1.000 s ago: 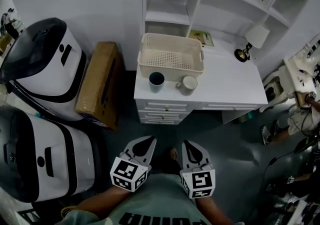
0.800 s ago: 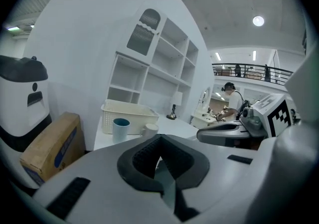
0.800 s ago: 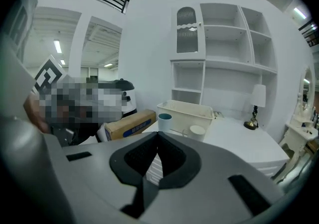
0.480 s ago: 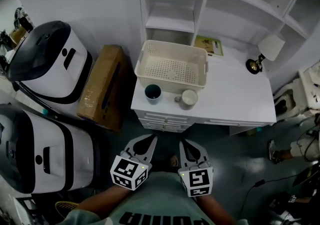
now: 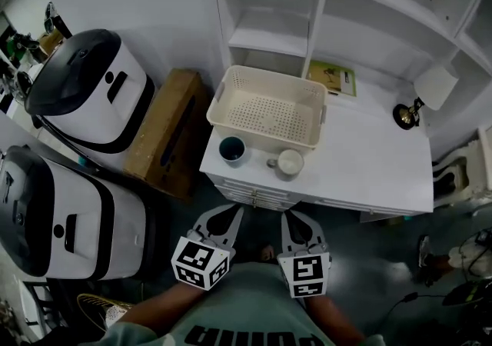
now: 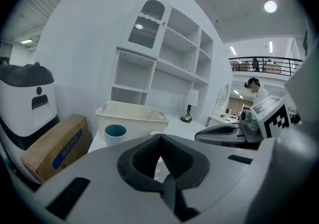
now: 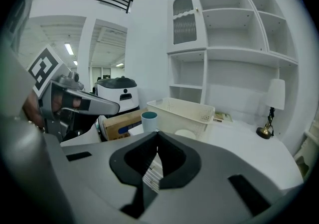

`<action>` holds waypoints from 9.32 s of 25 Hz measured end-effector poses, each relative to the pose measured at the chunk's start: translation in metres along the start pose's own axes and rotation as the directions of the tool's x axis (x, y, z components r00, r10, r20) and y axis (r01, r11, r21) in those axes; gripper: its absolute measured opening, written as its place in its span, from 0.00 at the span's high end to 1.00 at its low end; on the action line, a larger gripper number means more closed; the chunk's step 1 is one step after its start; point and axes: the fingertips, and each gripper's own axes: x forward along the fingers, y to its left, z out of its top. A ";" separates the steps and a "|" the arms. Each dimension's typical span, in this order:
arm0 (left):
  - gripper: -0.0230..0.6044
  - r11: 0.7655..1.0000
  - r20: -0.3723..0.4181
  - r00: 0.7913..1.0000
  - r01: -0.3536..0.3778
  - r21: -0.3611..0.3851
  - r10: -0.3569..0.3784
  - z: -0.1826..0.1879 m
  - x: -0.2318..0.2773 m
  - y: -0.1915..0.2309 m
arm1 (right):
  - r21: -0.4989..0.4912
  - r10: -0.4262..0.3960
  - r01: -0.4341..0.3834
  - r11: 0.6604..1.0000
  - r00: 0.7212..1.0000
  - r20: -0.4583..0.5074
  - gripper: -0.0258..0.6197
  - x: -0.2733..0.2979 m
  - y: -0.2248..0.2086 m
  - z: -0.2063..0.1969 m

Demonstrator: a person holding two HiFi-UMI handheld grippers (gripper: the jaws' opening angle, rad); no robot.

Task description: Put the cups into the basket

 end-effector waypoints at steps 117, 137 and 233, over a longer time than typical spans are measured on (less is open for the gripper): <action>0.96 0.971 -0.053 0.971 0.234 0.047 -0.232 0.139 0.202 0.121 | 0.153 -0.262 0.274 0.950 0.961 -0.090 0.37 0.178 -0.124 0.118; 0.96 0.998 -0.161 0.987 0.014 -0.060 -0.024 0.133 0.279 0.155 | 0.106 -0.063 0.086 0.991 0.978 -0.201 0.37 0.291 -0.178 0.095; 0.96 1.000 0.016 1.000 -0.001 0.023 0.000 0.112 0.119 0.105 | 0.009 -0.001 0.001 1.000 1.000 -0.003 0.94 0.147 -0.044 0.116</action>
